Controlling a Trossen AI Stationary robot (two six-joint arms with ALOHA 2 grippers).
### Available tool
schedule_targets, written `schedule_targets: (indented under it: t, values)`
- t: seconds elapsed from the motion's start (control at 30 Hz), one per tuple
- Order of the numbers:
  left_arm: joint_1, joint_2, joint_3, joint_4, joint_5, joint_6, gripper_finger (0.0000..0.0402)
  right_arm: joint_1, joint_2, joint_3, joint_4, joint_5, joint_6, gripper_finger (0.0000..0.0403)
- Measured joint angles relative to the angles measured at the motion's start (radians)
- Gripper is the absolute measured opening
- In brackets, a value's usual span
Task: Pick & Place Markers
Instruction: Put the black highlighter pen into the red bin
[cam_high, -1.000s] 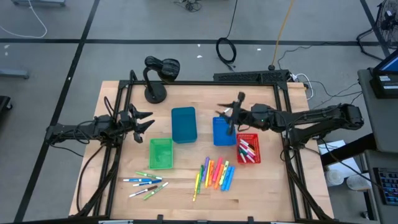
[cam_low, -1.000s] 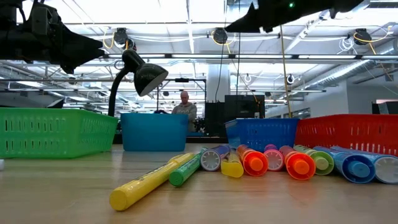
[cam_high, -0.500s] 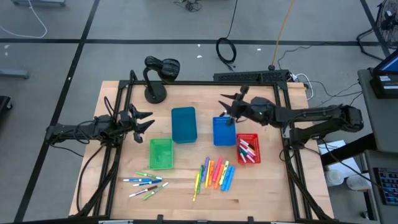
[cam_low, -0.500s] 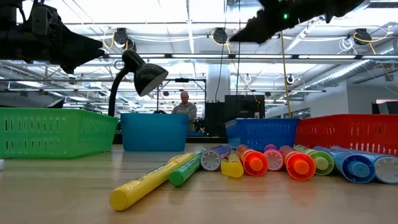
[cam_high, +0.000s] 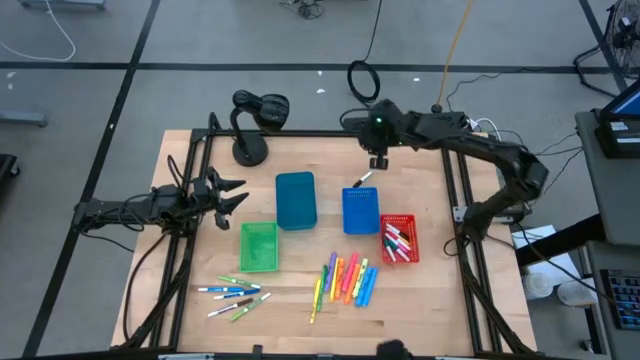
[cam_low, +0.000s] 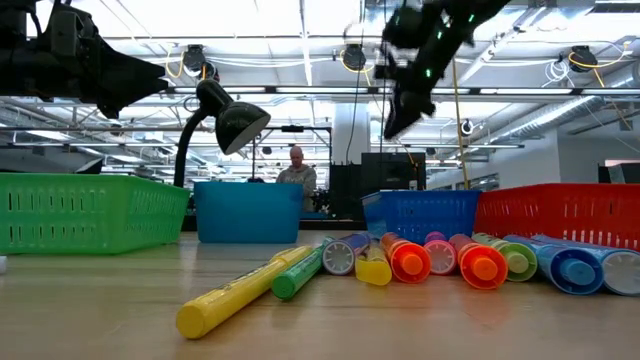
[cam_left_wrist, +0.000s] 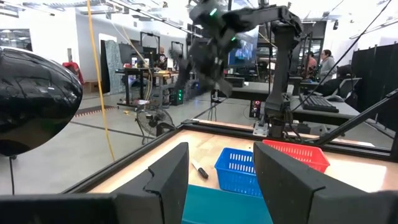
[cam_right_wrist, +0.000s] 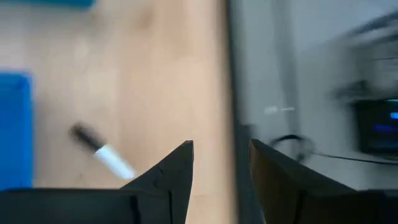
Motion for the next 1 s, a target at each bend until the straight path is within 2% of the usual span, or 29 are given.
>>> schedule_targets:
  t: [0.13, 0.33, 0.43, 0.57, 1.0]
  values:
    - [0.0, 0.0, 0.0, 0.0, 0.0, 0.0, 0.0184, -0.043, 0.11, -0.006, -0.002, -0.141, 0.007, 0.014]
    - [0.0, 0.0, 0.0, 0.0, 0.0, 0.0, 0.0184, -0.048, 0.227, -0.03, -0.006, -0.199, 0.008, 0.0138]
    - [0.0, 0.0, 0.0, 0.0, 0.0, 0.0, 0.0184, -0.048, 0.255, -0.058, -0.014, -0.266, 0.007, 0.0137]
    - [0.0, 0.0, 0.0, 0.0, 0.0, 0.0, 0.0184, -0.045, 0.257, -0.11, -0.004, -0.266, -0.016, 0.0137]
    - [0.0, 0.0, 0.0, 0.0, 0.0, 0.0, 0.0184, -0.046, 0.251, -0.286, 0.229, -0.216, -0.084, 0.0137]
